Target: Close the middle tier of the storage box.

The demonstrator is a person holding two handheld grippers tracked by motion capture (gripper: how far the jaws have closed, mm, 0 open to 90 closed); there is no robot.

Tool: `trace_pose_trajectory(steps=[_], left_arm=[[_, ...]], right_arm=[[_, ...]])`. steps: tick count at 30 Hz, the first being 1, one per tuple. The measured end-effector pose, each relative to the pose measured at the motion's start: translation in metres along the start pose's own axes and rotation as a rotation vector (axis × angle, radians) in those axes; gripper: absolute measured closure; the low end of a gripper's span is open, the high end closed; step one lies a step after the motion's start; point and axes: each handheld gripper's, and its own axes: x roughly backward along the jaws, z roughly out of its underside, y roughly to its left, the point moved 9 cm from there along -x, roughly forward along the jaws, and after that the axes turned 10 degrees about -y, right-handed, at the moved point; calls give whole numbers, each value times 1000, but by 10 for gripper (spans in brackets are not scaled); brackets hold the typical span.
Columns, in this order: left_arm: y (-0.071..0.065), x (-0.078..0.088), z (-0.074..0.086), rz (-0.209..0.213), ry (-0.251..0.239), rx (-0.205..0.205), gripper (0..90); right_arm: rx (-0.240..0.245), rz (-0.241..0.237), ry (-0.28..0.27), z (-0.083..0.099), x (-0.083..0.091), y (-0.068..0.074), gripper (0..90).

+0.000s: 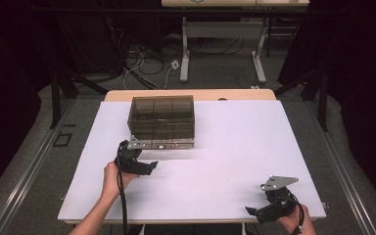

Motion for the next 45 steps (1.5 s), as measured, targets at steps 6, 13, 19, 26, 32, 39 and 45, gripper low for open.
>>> trace_pose_trajectory(steps=[6, 13, 19, 26, 32, 39, 45], left_arm=[[9, 0, -1, -34, -18, 9, 369], [15, 0, -4, -57, -66, 8, 655], [19, -4, -5, -60, -66, 12, 860], [20, -11, -7, -69, -70, -8, 896], [24, -15, -8, -74, -77, -7, 893], [23, -18, -10, -62, -79, -6, 889], [19, -21, -11, -52, -79, -6, 890]], right_arm=[[-3, 4, 3, 0, 0, 0, 23], [-4, 5, 6, 1, 0, 0, 23], [-8, 9, 6, 1, 0, 1, 23], [-8, 9, 6, 1, 0, 0, 23], [-4, 13, 4, 1, -2, 0, 23], [-7, 7, -4, 1, -2, 0, 23], [-5, 10, -3, 1, -2, -1, 23]])
